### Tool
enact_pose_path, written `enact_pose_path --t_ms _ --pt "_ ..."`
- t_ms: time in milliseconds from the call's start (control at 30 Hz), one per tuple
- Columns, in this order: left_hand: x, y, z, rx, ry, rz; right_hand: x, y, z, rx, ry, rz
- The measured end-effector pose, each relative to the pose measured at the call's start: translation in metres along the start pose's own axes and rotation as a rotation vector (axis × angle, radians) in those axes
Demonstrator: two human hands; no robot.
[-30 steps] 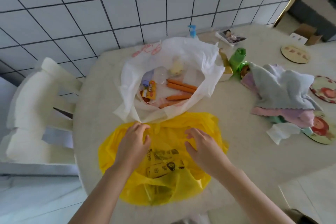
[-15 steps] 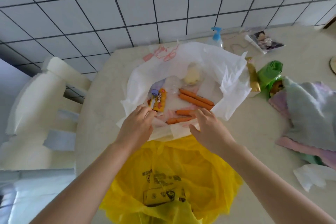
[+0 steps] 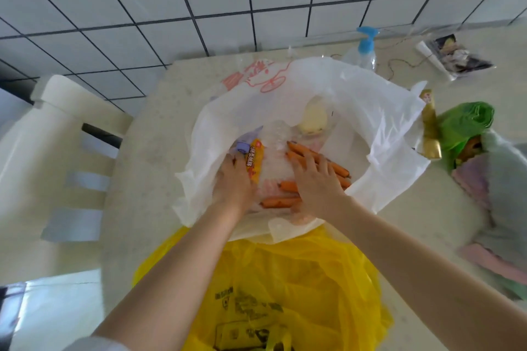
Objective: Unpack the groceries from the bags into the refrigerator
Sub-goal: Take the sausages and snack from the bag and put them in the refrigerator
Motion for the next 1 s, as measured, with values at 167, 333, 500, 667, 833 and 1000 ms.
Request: enact_pose_path --t_ms 167,333,500,667,833,1000 --pt "-0.012 0.036 -0.004 0.067 -0.023 -0.039 0.007 0.001 -0.010 -0.037 0.032 -0.055" --pt "-0.017 0.036 -0.006 0.034 0.018 -0.062 0.012 0.006 -0.013 -0.020 -0.003 -0.030" --pt "0.003 0.031 -0.018 -0.206 -0.062 -0.121 0.014 0.008 -0.008 -0.102 -0.007 0.031" --pt "0.016 0.028 -0.027 -0.338 -0.243 -0.170 0.012 0.016 -0.014 -0.088 -0.011 0.064" --pt "0.021 0.025 -0.032 -0.369 -0.346 -0.164 0.009 0.021 -0.013 -0.105 -0.013 0.047" --pt "0.021 0.026 -0.032 -0.487 -0.418 -0.039 0.011 0.022 -0.010 -0.144 0.007 0.071"
Point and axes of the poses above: each hand's wrist, its own x-axis towards the middle knuckle, its own y-axis out of the palm, z = x × y, the point moved 2 cm from there along x, towards the middle knuckle, and after that the axes turned 15 degrees about -y, right-handed, at the moved point
